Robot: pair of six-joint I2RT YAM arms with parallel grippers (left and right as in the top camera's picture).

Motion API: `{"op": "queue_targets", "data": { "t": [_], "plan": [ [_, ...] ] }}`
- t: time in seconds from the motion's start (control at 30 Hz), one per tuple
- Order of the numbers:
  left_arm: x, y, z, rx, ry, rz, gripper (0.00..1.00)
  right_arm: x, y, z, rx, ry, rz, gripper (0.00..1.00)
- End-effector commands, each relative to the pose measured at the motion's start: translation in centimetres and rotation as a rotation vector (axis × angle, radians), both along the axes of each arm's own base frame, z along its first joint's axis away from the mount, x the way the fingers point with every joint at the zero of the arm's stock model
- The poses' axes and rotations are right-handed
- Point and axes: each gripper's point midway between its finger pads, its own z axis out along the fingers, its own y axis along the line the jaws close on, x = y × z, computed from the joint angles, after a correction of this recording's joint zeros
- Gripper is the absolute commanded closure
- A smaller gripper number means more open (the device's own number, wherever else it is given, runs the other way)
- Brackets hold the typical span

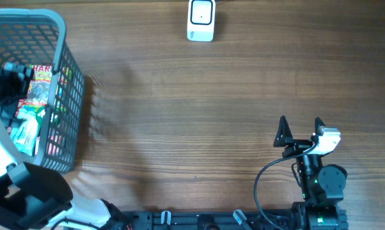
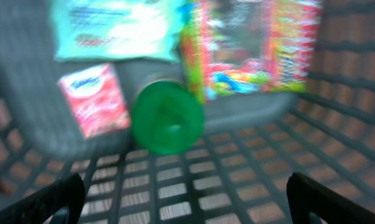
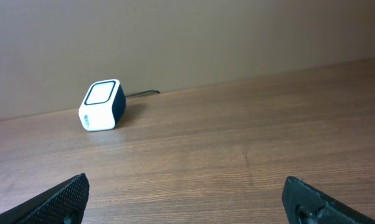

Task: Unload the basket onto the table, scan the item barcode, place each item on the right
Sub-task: 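Reach into the basket and grasp the green-lidded jar with left gripper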

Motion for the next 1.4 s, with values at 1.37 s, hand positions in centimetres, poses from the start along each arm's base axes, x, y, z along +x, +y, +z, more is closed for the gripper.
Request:
{"op": "queue_targets", "data": {
  "t": [1.37],
  "plan": [
    [-0.6,1.0,-5.0,0.054,-0.004,0.252,0.00,0.0,0.4,0.0,0.006,-0.001,0.023,0.00]
  ]
}}
